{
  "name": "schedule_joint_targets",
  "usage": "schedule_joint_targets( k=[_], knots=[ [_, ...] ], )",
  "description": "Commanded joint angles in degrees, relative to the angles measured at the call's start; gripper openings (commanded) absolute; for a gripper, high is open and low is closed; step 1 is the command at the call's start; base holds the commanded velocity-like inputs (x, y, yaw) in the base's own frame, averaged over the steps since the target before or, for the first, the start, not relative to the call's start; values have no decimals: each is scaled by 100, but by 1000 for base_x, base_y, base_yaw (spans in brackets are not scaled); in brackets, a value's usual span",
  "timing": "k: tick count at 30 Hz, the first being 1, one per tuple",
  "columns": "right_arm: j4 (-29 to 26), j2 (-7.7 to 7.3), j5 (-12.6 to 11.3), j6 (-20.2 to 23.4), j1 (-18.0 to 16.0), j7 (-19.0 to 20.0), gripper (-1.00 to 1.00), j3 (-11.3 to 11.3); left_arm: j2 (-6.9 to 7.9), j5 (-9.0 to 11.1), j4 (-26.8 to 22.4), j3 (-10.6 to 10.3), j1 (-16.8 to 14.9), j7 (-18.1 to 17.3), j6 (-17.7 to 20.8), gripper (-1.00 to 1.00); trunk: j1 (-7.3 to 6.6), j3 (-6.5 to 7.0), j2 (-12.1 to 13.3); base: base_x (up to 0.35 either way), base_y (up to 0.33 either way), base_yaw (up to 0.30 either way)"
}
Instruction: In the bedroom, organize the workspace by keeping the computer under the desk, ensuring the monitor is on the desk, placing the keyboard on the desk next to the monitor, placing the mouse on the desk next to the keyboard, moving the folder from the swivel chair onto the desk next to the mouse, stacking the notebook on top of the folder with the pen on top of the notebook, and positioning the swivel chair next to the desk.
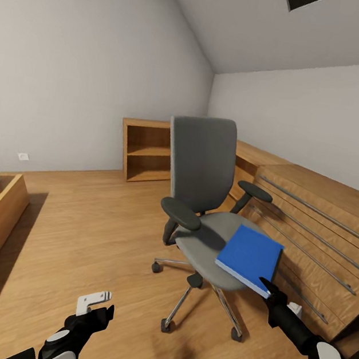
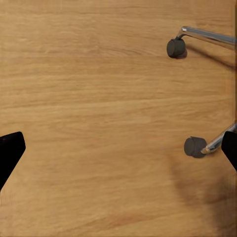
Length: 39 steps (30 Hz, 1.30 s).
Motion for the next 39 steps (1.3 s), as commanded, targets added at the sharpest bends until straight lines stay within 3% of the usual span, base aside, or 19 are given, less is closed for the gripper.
schedule_joint_targets(
  k=[1,7,14,26,39],
  knots=[
    [0,2,55,32,-6,32,-100,-15,4,24,-7,-13,-8,28,-6,100,-3,17,-1,0,0,0],
    [-48,2,57,24,-5,50,-100,-8,4,26,-7,-35,-8,30,-6,100,-19,150,7,0,0,0],
    [-380,21,62,23,-5,61,-100,-3,4,27,-7,-44,-8,34,-6,100,-173,276,288,0,0,0],
    [-1032,450,122,31,-5,51,-100,100,-59,45,2,-35,-8,27,-5,100,-436,491,769,-34,18,0],
    [-1061,502,125,32,-5,47,-100,108,-50,34,4,-31,-8,26,-6,100,-722,725,1291,-240,180,0]
  ],
)
